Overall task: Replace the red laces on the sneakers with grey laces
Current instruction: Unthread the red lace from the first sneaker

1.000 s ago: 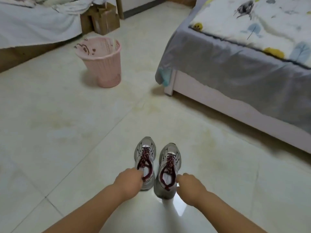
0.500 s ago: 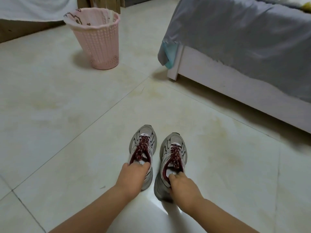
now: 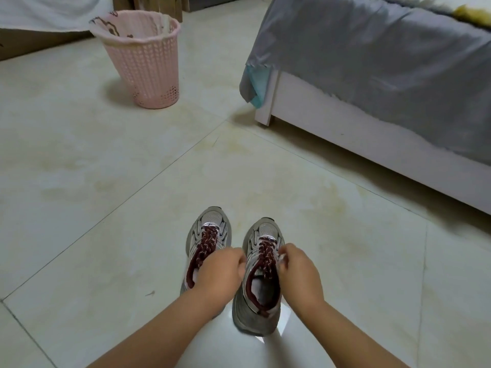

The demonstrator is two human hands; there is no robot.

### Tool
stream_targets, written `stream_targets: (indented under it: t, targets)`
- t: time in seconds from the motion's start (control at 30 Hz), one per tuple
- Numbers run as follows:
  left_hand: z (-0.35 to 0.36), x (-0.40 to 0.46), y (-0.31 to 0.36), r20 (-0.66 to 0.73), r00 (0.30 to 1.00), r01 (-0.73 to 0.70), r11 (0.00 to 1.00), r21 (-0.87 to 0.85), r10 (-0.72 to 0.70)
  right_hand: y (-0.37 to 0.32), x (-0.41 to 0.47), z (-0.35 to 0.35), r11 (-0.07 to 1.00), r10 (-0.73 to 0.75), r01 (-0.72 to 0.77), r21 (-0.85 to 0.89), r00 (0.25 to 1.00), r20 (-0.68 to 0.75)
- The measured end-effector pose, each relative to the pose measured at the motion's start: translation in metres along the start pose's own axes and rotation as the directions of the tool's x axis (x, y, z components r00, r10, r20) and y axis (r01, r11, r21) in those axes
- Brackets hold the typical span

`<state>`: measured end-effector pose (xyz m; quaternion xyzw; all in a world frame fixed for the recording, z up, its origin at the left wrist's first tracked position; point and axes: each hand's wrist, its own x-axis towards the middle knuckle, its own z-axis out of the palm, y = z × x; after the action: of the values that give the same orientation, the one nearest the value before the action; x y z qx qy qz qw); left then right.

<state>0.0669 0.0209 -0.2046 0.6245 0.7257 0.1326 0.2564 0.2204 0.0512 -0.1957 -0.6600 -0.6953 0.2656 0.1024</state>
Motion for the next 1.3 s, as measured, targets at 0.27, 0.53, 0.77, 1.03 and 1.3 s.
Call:
stream_targets:
  t: [0.27,0.53,0.77,1.03,1.3]
  targets:
    - [0.039,0.020,0.013,0.057,0.998,0.030,0.981,-0.194,-0.020,0.005,0.023,0.019,0.975,0.046,-0.103,0.196,0.960,0.276]
    - [0.044,0.023,0.006,-0.040,0.999,0.023,0.974,-0.225,-0.033,0.003,0.034,0.012,0.732,0.180,-0.385,0.562,0.905,0.386]
    - [0.044,0.024,0.003,-0.063,0.997,0.017,0.967,-0.253,-0.034,0.001,0.038,0.018,0.743,0.146,-0.367,0.560,0.905,0.400]
    - [0.042,0.020,0.003,-0.056,0.998,0.015,0.973,-0.231,-0.028,-0.011,0.055,-0.012,0.567,0.278,-0.313,0.762,0.944,0.181]
    - [0.041,0.020,0.008,-0.023,0.995,0.087,0.956,-0.281,-0.098,-0.019,0.064,-0.068,0.515,0.290,-0.110,0.850,0.956,-0.051]
